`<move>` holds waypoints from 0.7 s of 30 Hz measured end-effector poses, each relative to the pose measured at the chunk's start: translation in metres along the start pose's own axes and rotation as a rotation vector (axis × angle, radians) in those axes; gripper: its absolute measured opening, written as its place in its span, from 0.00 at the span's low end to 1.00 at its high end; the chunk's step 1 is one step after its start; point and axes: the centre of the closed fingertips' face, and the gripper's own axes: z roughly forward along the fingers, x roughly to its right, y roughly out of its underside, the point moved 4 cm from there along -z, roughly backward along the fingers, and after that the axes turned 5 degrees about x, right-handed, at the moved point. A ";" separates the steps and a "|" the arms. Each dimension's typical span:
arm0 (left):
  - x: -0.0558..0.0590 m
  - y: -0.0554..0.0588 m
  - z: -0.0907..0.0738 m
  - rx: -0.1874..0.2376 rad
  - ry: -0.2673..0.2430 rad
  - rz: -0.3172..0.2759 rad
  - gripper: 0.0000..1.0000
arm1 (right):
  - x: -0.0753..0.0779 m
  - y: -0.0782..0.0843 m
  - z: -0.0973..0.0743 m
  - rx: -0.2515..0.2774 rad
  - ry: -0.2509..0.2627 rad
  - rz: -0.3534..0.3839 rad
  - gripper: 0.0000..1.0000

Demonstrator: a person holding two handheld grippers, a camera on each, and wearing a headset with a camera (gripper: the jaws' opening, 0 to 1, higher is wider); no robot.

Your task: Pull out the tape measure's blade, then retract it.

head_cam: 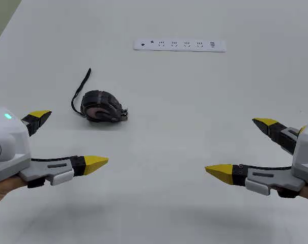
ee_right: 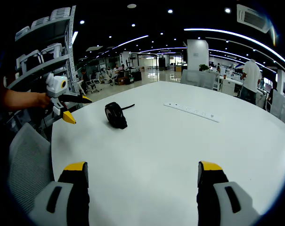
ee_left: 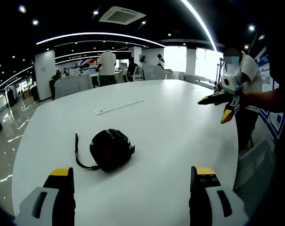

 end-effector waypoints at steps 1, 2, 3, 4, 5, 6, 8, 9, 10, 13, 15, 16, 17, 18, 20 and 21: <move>0.000 0.000 0.000 0.000 0.001 -0.001 1.00 | 0.000 0.000 0.000 0.000 -0.001 0.000 0.98; 0.000 0.000 0.000 0.001 0.001 -0.002 1.00 | 0.000 0.000 0.000 0.000 -0.001 -0.001 0.98; 0.001 -0.001 0.000 0.003 0.002 -0.002 1.00 | -0.001 0.000 0.000 0.000 -0.002 -0.001 0.98; 0.000 -0.001 0.000 0.003 0.001 -0.002 1.00 | -0.001 0.000 0.000 0.000 -0.001 -0.001 0.98; 0.000 -0.001 0.000 0.003 0.001 -0.001 1.00 | -0.001 0.000 0.000 0.000 -0.001 -0.002 0.98; 0.001 -0.001 0.000 0.004 0.002 -0.001 1.00 | -0.001 0.000 0.000 -0.001 -0.001 -0.002 0.98; 0.001 -0.001 0.001 0.005 0.002 0.001 1.00 | -0.001 0.000 0.000 0.000 0.000 -0.003 0.98; 0.001 -0.002 0.001 0.006 0.003 0.002 1.00 | -0.001 -0.001 0.000 -0.001 0.001 -0.002 0.98; 0.001 -0.002 0.001 0.006 0.003 0.003 1.00 | -0.001 -0.001 -0.001 -0.001 0.001 -0.003 0.98; 0.001 -0.002 0.001 0.004 0.005 0.003 1.00 | -0.001 0.000 -0.001 -0.005 0.001 -0.005 0.98; 0.002 -0.002 0.001 0.003 0.006 0.005 1.00 | 0.000 0.000 -0.001 -0.007 0.002 -0.007 0.98; 0.002 -0.002 0.001 0.003 0.007 0.005 1.00 | 0.000 0.000 -0.002 -0.008 0.002 -0.007 0.98; 0.002 -0.002 0.001 0.003 0.007 0.005 1.00 | 0.000 0.000 -0.002 -0.008 0.002 -0.008 0.98; 0.002 -0.002 0.001 0.002 0.009 0.006 1.00 | 0.000 0.000 -0.002 -0.008 0.002 -0.010 0.98; 0.002 -0.002 0.001 0.000 0.009 0.009 1.00 | 0.000 0.000 -0.002 -0.009 0.002 -0.011 0.98; 0.002 -0.002 0.001 0.000 0.010 0.009 1.00 | 0.001 0.000 -0.002 -0.009 0.002 -0.012 0.98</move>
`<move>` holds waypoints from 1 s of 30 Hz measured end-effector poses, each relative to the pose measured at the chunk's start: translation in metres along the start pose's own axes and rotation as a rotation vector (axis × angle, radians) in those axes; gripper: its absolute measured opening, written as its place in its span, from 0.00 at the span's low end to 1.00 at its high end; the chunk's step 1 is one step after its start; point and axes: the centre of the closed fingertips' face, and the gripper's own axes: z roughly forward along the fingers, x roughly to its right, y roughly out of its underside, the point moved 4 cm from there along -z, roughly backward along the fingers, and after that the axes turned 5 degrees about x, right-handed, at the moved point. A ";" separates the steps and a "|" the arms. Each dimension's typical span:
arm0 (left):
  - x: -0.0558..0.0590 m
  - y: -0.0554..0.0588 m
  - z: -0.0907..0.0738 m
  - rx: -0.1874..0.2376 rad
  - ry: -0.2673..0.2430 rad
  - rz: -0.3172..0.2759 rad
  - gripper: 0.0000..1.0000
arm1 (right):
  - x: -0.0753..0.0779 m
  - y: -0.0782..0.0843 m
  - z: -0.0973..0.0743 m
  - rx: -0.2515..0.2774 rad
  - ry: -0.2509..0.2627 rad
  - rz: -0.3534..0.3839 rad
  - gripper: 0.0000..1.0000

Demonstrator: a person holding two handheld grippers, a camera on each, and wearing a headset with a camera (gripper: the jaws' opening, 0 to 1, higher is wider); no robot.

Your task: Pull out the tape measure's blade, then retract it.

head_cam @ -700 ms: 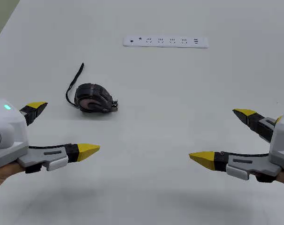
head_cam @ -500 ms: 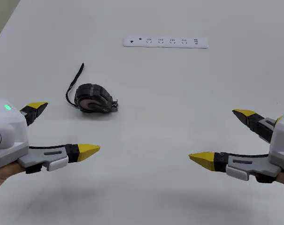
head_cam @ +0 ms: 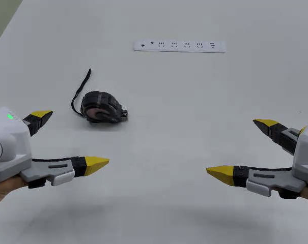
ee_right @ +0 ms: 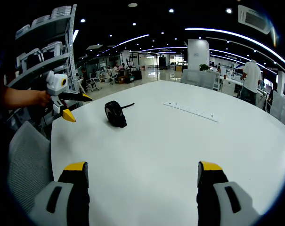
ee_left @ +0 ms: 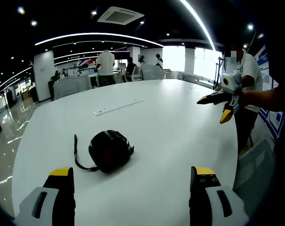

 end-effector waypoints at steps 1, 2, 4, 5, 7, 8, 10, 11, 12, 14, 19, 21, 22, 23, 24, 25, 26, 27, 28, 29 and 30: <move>0.000 0.000 0.000 0.000 0.001 0.000 1.00 | 0.000 0.000 0.000 0.000 0.000 -0.001 0.98; -0.001 0.000 0.000 0.000 0.001 0.001 1.00 | 0.000 0.000 0.000 -0.002 -0.001 -0.002 0.98; -0.001 0.000 0.000 -0.003 0.004 0.003 1.00 | 0.000 -0.001 0.001 -0.002 -0.004 -0.005 0.98; -0.001 0.000 0.001 -0.004 0.005 0.004 1.00 | 0.000 -0.001 0.001 -0.002 -0.006 -0.009 0.97; -0.001 0.000 0.001 -0.004 0.006 0.004 0.99 | 0.000 -0.001 0.001 -0.001 -0.007 -0.010 0.97; -0.001 0.000 0.001 -0.004 0.006 0.004 0.99 | 0.000 -0.001 0.001 -0.001 -0.007 -0.010 0.97; -0.002 0.000 0.001 -0.006 0.009 0.006 0.99 | 0.000 -0.001 0.002 -0.001 -0.009 -0.014 0.97; -0.002 0.000 0.001 -0.008 0.011 0.008 0.99 | 0.001 -0.001 0.003 -0.002 -0.011 -0.016 0.97; -0.002 0.000 0.002 -0.010 0.013 0.009 0.99 | 0.001 -0.002 0.003 -0.002 -0.013 -0.019 0.97; -0.004 0.000 0.006 -0.026 0.033 0.025 0.99 | 0.005 -0.004 0.010 -0.004 -0.029 -0.035 0.96; -0.005 -0.002 0.012 -0.041 0.058 0.053 0.98 | 0.009 -0.007 0.016 0.008 -0.048 -0.040 0.95; -0.008 -0.003 0.015 -0.046 0.067 0.062 0.98 | 0.010 -0.008 0.019 0.009 -0.054 -0.042 0.94; -0.009 -0.003 0.017 -0.049 0.072 0.068 0.98 | 0.011 -0.008 0.021 0.008 -0.060 -0.046 0.94; -0.010 -0.004 0.018 -0.051 0.075 0.071 0.98 | 0.012 -0.008 0.023 0.009 -0.064 -0.050 0.94; -0.011 -0.004 0.020 -0.052 0.078 0.074 0.98 | 0.012 -0.009 0.024 0.008 -0.069 -0.053 0.93; -0.012 -0.005 0.021 -0.054 0.082 0.077 0.98 | 0.012 -0.009 0.026 0.009 -0.073 -0.055 0.93; -0.014 -0.005 0.023 -0.057 0.087 0.083 0.98 | 0.013 -0.009 0.028 0.009 -0.079 -0.062 0.93; -0.015 -0.005 0.025 -0.060 0.091 0.087 0.98 | 0.013 -0.009 0.030 0.008 -0.086 -0.067 0.92; -0.016 -0.006 0.026 -0.062 0.094 0.089 0.98 | 0.014 -0.010 0.032 0.007 -0.090 -0.071 0.92; -0.017 -0.006 0.028 -0.065 0.100 0.094 0.98 | 0.014 -0.010 0.033 0.004 -0.096 -0.076 0.92; -0.018 -0.006 0.029 -0.067 0.104 0.097 0.98 | 0.014 -0.010 0.035 0.006 -0.102 -0.080 0.92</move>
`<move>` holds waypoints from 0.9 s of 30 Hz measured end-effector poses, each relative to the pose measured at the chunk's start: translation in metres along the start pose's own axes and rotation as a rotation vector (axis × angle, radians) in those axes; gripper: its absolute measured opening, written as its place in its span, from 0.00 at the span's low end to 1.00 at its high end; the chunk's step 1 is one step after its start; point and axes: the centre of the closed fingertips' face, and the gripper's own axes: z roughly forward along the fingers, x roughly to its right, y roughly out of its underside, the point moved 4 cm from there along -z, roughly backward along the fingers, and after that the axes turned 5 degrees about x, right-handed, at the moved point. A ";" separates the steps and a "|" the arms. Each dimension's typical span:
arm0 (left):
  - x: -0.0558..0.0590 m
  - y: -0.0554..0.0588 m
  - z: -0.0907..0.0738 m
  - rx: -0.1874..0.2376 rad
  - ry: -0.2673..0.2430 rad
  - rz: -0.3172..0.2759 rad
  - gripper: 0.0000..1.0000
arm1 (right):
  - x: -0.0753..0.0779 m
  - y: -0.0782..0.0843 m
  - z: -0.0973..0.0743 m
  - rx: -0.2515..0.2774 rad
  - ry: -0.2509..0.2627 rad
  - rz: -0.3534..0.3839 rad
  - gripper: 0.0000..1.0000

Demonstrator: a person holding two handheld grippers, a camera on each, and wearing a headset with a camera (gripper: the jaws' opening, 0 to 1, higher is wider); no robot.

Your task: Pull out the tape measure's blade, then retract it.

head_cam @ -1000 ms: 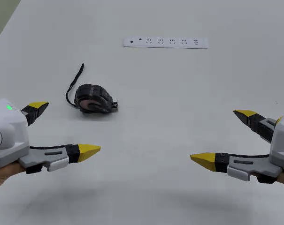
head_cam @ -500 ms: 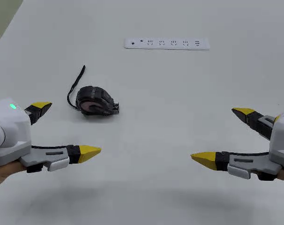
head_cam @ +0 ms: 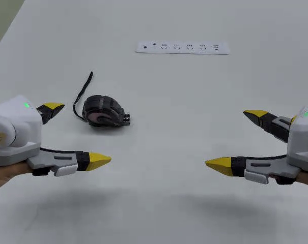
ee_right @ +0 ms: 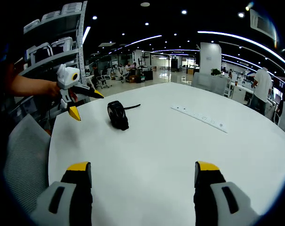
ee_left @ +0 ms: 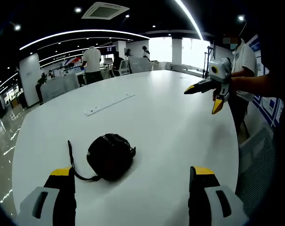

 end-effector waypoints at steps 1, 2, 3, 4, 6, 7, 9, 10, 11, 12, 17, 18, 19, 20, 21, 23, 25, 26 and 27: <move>-0.001 0.000 0.001 -0.002 0.001 0.003 0.98 | 0.001 0.000 0.001 0.002 -0.004 -0.003 0.92; -0.003 0.000 0.003 -0.004 0.006 0.007 0.98 | 0.001 0.000 0.004 0.001 -0.013 -0.007 0.91; -0.004 0.000 0.004 -0.006 0.008 0.009 0.98 | 0.002 0.000 0.005 -0.001 -0.019 -0.010 0.91; -0.006 -0.001 0.005 -0.008 0.010 0.010 0.98 | 0.003 0.000 0.007 -0.004 -0.023 -0.013 0.91; -0.008 -0.001 0.007 -0.012 0.016 0.017 0.98 | 0.004 0.000 0.010 -0.002 -0.034 -0.017 0.90; -0.010 -0.002 0.009 -0.013 0.019 0.019 0.98 | 0.004 -0.001 0.012 0.000 -0.041 -0.018 0.89; -0.012 -0.002 0.012 -0.018 0.025 0.024 0.97 | 0.005 -0.001 0.015 0.000 -0.051 -0.022 0.89; -0.013 -0.003 0.013 -0.020 0.029 0.032 0.97 | 0.005 -0.001 0.017 -0.002 -0.060 -0.024 0.88; -0.014 -0.003 0.014 -0.022 0.031 0.036 0.96 | 0.006 -0.001 0.019 -0.003 -0.066 -0.027 0.88; -0.016 -0.003 0.016 -0.026 0.038 0.041 0.96 | 0.006 0.000 0.021 -0.006 -0.074 -0.032 0.88; -0.021 -0.003 0.022 -0.058 0.081 0.086 0.88 | 0.007 0.000 0.031 -0.012 -0.113 -0.056 0.84; -0.022 -0.003 0.023 -0.067 0.084 0.103 0.84 | 0.006 0.000 0.033 -0.012 -0.123 -0.059 0.84; -0.023 -0.002 0.024 -0.076 0.090 0.119 0.83 | 0.006 0.000 0.035 -0.010 -0.129 -0.061 0.83; -0.024 -0.002 0.026 -0.083 0.101 0.136 0.82 | 0.006 -0.001 0.039 -0.005 -0.141 -0.067 0.82; -0.025 -0.002 0.027 -0.086 0.104 0.140 0.81 | 0.007 -0.001 0.041 -0.003 -0.146 -0.071 0.81; -0.029 -0.001 0.031 -0.099 0.114 0.152 0.81 | 0.007 -0.002 0.047 0.004 -0.161 -0.075 0.79; -0.032 0.000 0.035 -0.114 0.132 0.175 0.78 | 0.006 -0.003 0.053 0.011 -0.180 -0.093 0.76; -0.033 0.000 0.036 -0.120 0.139 0.189 0.76 | 0.006 -0.004 0.057 0.014 -0.188 -0.099 0.75; -0.033 0.000 0.038 -0.128 0.147 0.202 0.73 | 0.006 -0.004 0.059 0.016 -0.192 -0.102 0.73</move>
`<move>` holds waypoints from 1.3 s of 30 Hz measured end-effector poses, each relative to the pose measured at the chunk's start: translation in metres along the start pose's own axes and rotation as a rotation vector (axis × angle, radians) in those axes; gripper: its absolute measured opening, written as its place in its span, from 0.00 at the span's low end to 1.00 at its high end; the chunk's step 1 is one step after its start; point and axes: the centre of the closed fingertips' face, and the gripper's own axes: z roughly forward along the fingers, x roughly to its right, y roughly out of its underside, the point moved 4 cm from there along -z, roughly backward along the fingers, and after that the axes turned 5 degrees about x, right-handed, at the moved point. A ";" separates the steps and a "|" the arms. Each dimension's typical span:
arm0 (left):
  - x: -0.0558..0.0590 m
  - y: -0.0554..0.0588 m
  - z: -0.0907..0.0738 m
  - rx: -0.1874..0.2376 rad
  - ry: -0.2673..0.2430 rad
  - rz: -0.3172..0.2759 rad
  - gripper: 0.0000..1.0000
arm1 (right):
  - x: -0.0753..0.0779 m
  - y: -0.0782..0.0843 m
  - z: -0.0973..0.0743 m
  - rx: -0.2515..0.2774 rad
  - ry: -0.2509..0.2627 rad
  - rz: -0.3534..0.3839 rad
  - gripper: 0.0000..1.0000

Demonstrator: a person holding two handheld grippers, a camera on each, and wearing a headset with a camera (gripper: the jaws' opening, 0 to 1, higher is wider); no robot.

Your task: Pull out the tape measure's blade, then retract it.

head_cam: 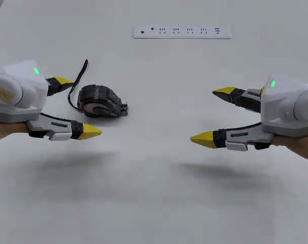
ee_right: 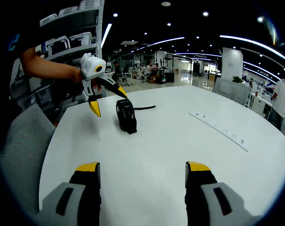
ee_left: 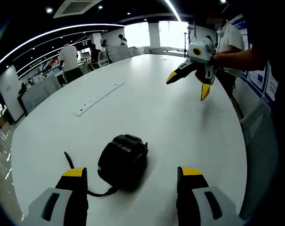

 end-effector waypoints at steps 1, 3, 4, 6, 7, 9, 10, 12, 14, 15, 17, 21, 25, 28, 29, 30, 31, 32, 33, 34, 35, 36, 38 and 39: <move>-0.001 0.000 0.001 -0.010 0.008 0.015 0.72 | 0.000 0.000 0.002 0.000 -0.006 -0.002 0.72; -0.003 0.000 0.005 -0.031 0.030 0.053 0.69 | 0.002 0.000 0.008 0.001 -0.021 -0.016 0.70; -0.004 0.001 0.006 -0.044 0.039 0.069 0.67 | 0.002 -0.001 0.010 0.002 -0.026 -0.020 0.69; -0.006 0.003 0.010 -0.070 0.064 0.121 0.63 | 0.002 -0.001 0.016 0.003 -0.043 -0.025 0.67; -0.006 0.003 0.011 -0.079 0.076 0.135 0.61 | 0.002 -0.001 0.019 0.003 -0.051 -0.028 0.66; -0.008 0.005 0.015 -0.100 0.093 0.160 0.60 | 0.002 -0.001 0.025 -0.001 -0.065 -0.040 0.64; -0.010 0.006 0.017 -0.112 0.104 0.175 0.60 | 0.002 -0.001 0.028 -0.003 -0.077 -0.047 0.63; -0.012 0.007 0.020 -0.128 0.116 0.193 0.59 | 0.002 0.000 0.034 -0.005 -0.091 -0.057 0.61; -0.015 0.008 0.021 -0.140 0.125 0.207 0.58 | 0.003 0.000 0.039 -0.007 -0.100 -0.061 0.59; -0.016 0.008 0.022 -0.146 0.131 0.212 0.57 | 0.003 0.000 0.042 -0.007 -0.106 -0.064 0.59; -0.019 0.008 0.024 -0.156 0.143 0.226 0.54 | 0.003 -0.001 0.049 -0.007 -0.119 -0.075 0.58; -0.021 0.010 0.026 -0.176 0.168 0.242 0.49 | 0.003 -0.004 0.060 -0.002 -0.135 -0.085 0.55; -0.023 0.013 0.029 -0.203 0.202 0.261 0.45 | 0.003 -0.006 0.072 0.001 -0.154 -0.096 0.52; -0.026 0.014 0.031 -0.215 0.217 0.270 0.43 | 0.003 -0.007 0.081 0.004 -0.167 -0.100 0.51; -0.027 0.014 0.032 -0.218 0.220 0.274 0.42 | 0.003 -0.007 0.083 0.003 -0.169 -0.100 0.50; -0.028 0.013 0.032 -0.221 0.223 0.279 0.41 | 0.002 -0.008 0.085 0.004 -0.172 -0.101 0.50; -0.028 0.013 0.033 -0.225 0.229 0.279 0.40 | 0.002 -0.009 0.087 0.006 -0.174 -0.102 0.49; -0.029 0.012 0.034 -0.227 0.236 0.281 0.38 | 0.002 -0.009 0.090 0.007 -0.177 -0.100 0.48; -0.029 0.012 0.034 -0.230 0.241 0.286 0.37 | 0.002 -0.009 0.092 0.007 -0.179 -0.100 0.47; -0.029 0.012 0.035 -0.231 0.244 0.290 0.37 | 0.002 -0.009 0.093 0.006 -0.180 -0.102 0.47; -0.029 0.011 0.036 -0.235 0.250 0.292 0.36 | 0.002 -0.009 0.096 0.003 -0.186 -0.103 0.47; -0.029 0.011 0.036 -0.237 0.255 0.294 0.36 | 0.001 -0.009 0.098 0.002 -0.190 -0.103 0.47; -0.028 0.012 0.037 -0.245 0.273 0.298 0.36 | 0.000 -0.009 0.102 0.000 -0.199 -0.106 0.46; -0.027 0.013 0.038 -0.246 0.280 0.300 0.34 | -0.001 -0.009 0.104 0.000 -0.201 -0.108 0.45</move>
